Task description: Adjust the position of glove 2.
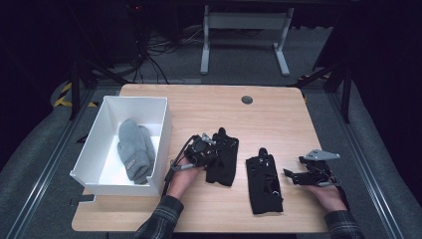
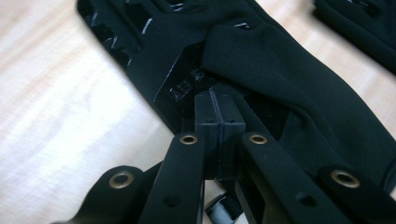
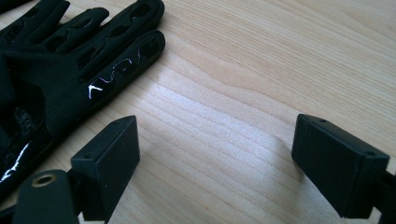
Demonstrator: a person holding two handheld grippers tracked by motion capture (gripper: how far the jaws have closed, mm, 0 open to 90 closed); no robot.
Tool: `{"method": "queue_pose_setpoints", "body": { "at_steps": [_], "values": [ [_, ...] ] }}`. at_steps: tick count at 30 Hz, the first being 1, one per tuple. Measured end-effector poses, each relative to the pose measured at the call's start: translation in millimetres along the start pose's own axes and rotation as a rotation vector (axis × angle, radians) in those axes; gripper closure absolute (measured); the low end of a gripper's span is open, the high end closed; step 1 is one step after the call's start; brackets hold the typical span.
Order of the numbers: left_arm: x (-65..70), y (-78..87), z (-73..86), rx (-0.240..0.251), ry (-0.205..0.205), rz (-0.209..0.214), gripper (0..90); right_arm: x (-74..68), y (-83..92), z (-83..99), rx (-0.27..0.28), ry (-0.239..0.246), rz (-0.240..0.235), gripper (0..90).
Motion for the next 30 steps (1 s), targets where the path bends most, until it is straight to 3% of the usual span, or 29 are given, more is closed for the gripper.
{"method": "queue_pose_setpoints", "body": {
  "at_steps": [19,23,27,30],
  "values": [
    [48.4,15.7,42.8,-0.031,-0.07,0.111,90.0,-0.3,-0.1,0.0,0.001,-0.002,0.002,15.7],
    [51.0,19.0,44.5,-0.01,-0.065,0.106,86.7,-0.3,-0.1,0.0,0.001,-0.002,0.002,15.7],
    [48.4,27.0,38.7,0.05,-0.044,0.044,70.7,-0.4,-0.1,0.0,0.001,-0.002,0.002,15.7],
    [42.3,29.9,35.8,0.078,-0.009,0.003,66.6,-0.4,-0.1,0.0,0.001,-0.002,0.001,15.6]
  ]
}}
Point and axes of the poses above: each handheld gripper's, and its own axes: y roughly backward along the jaws, z roughly out of its underside, x roughly to its right, the point moved 3 cm from there along -y, roughly forward along the jaws, and after that the axes turned 8 degrees about z, right-handed, at the moved point
